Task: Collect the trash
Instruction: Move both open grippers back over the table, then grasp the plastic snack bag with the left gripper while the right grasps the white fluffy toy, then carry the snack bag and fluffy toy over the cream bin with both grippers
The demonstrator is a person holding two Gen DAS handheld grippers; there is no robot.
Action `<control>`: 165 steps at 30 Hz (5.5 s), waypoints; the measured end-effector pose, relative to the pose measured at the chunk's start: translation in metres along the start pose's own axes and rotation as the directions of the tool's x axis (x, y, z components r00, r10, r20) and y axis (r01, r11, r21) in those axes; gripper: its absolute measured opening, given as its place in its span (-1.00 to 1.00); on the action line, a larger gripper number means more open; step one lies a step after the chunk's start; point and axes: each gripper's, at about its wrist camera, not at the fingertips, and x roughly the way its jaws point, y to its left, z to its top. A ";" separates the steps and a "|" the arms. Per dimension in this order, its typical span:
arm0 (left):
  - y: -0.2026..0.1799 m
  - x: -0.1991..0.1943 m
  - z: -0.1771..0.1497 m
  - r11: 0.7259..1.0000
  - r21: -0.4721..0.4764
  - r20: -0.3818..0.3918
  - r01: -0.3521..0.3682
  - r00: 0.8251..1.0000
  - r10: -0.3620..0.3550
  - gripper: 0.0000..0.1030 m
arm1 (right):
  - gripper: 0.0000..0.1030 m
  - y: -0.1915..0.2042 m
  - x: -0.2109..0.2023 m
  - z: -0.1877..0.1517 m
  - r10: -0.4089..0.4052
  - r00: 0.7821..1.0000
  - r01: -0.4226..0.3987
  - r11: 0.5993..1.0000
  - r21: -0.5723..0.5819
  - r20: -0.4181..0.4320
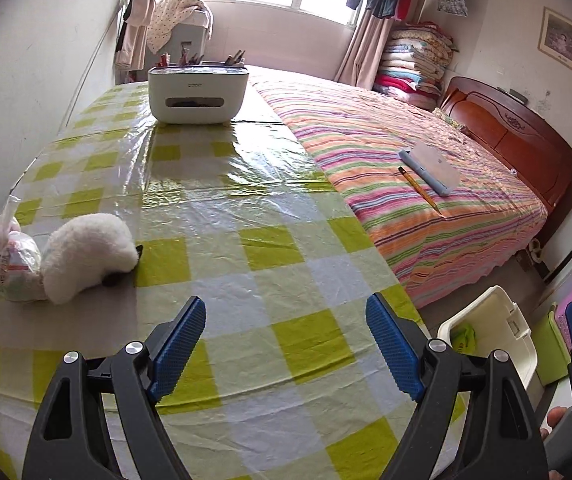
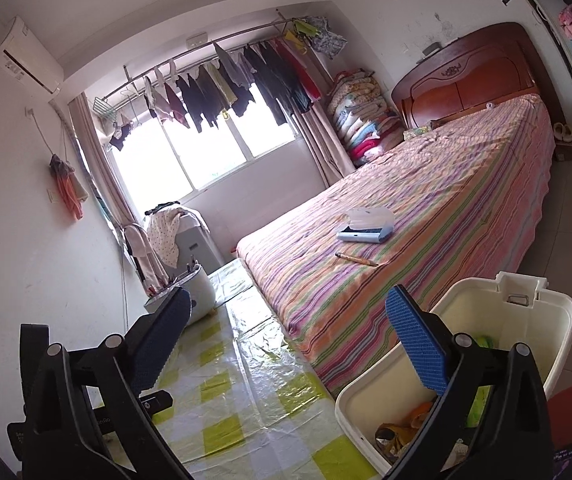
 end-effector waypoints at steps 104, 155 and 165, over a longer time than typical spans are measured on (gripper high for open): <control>0.177 0.008 -0.018 0.854 -0.518 -0.021 0.046 0.998 -0.066 -0.17 | 0.06 0.180 0.127 -0.098 0.207 0.763 -0.419 0.880 -0.225 -0.612; -0.033 0.022 -0.019 0.931 -0.231 -0.070 0.281 0.950 -0.304 -0.17 | 0.09 -0.022 0.019 0.000 -0.012 0.973 0.009 1.000 -0.016 -0.231; -0.083 0.019 -0.025 0.928 -0.143 -0.095 0.345 0.928 -0.360 -0.17 | 0.15 -0.067 -0.002 0.013 -0.139 0.980 0.154 0.983 0.097 -0.145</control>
